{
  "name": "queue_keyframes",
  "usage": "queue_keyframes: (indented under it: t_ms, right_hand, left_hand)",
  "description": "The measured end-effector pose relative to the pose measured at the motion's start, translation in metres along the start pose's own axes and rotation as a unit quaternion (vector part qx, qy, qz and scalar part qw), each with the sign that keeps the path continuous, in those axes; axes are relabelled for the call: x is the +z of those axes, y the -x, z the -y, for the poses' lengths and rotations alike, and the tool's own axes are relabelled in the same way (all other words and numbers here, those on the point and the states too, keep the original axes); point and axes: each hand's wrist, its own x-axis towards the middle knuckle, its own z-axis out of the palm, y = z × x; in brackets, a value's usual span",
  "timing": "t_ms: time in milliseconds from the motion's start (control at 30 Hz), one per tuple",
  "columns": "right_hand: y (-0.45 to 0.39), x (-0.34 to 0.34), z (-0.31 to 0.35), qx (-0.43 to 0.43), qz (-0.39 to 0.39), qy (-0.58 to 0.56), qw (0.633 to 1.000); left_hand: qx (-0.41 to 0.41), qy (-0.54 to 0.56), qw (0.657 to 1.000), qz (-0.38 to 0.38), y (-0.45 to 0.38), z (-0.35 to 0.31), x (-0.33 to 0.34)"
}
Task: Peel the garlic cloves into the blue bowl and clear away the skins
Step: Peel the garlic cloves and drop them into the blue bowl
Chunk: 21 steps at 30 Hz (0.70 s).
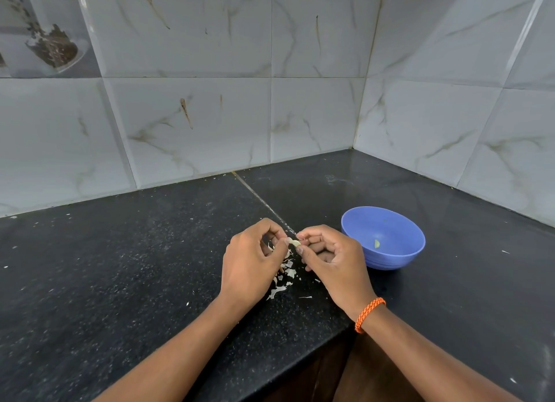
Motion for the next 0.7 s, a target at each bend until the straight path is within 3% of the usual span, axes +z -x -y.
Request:
queue_keyframes:
  t_ms: [200, 400, 700]
  right_hand:
    - [-0.0003, -0.0012, 0.001, 0.0, -0.033, 0.015, 0.999]
    - [0.0009, -0.0004, 0.0031, 0.014, -0.014, 0.003, 1.0]
    - [0.0008, -0.001, 0.0003, 0.012, -0.024, 0.021, 0.999]
  left_hand:
    - [-0.029, -0.014, 0.999, -0.03, -0.0037, 0.0025, -0.0026]
    - [0.004, -0.015, 1.0, 0.021, -0.0011, 0.0002, -0.0044]
    - [0.011, -0.039, 0.999, 0.012, -0.0035, 0.0057, -0.0016]
